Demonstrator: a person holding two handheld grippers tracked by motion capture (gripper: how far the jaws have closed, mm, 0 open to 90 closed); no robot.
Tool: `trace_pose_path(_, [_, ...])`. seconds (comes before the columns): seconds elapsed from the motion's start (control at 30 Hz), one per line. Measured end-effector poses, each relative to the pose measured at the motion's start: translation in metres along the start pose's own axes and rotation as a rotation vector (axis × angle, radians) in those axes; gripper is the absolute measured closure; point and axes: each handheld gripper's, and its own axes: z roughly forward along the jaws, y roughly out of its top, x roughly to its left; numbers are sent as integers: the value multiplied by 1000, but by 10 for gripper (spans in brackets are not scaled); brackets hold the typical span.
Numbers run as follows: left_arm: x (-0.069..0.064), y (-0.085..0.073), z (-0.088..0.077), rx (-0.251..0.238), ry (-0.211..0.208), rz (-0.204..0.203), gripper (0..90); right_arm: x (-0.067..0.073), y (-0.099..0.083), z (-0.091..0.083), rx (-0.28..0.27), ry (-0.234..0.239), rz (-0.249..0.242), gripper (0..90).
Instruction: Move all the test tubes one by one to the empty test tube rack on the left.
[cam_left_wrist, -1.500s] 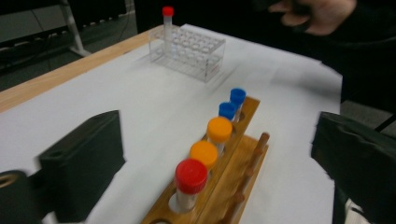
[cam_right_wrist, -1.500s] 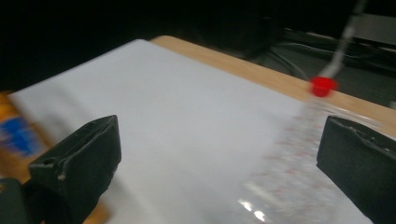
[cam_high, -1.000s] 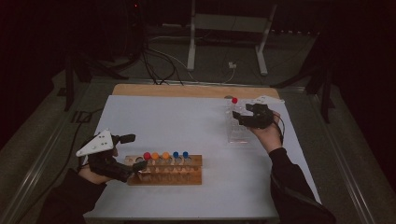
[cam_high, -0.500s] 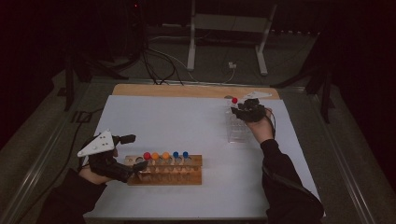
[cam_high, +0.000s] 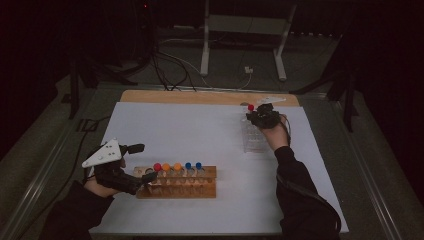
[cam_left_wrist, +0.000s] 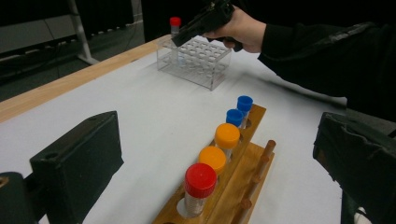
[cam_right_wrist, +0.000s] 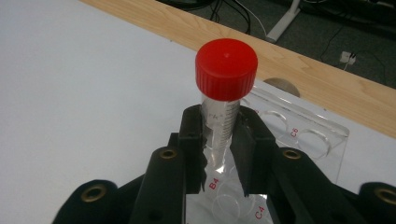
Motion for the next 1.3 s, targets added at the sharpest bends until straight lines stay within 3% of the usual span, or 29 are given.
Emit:
trace_pose_path(0.4, [0, 0, 1, 8, -9, -1, 21, -1, 15, -24, -63, 2, 14, 751])
trace_pose_path(0.73, [-3, 3, 1, 8, -21, 3, 21, 8, 26, -54, -105, -15, -27, 751])
trace_pose_path(1.0, [-8, 6, 3, 16, -29, 13, 23, 30, 20, -79, -126, 10, -71, 752])
trace_pose_path(1.3, [-12, 7, 6, 19, -43, 12, 23, 58, 2, -107, -138, 92, -90, 752])
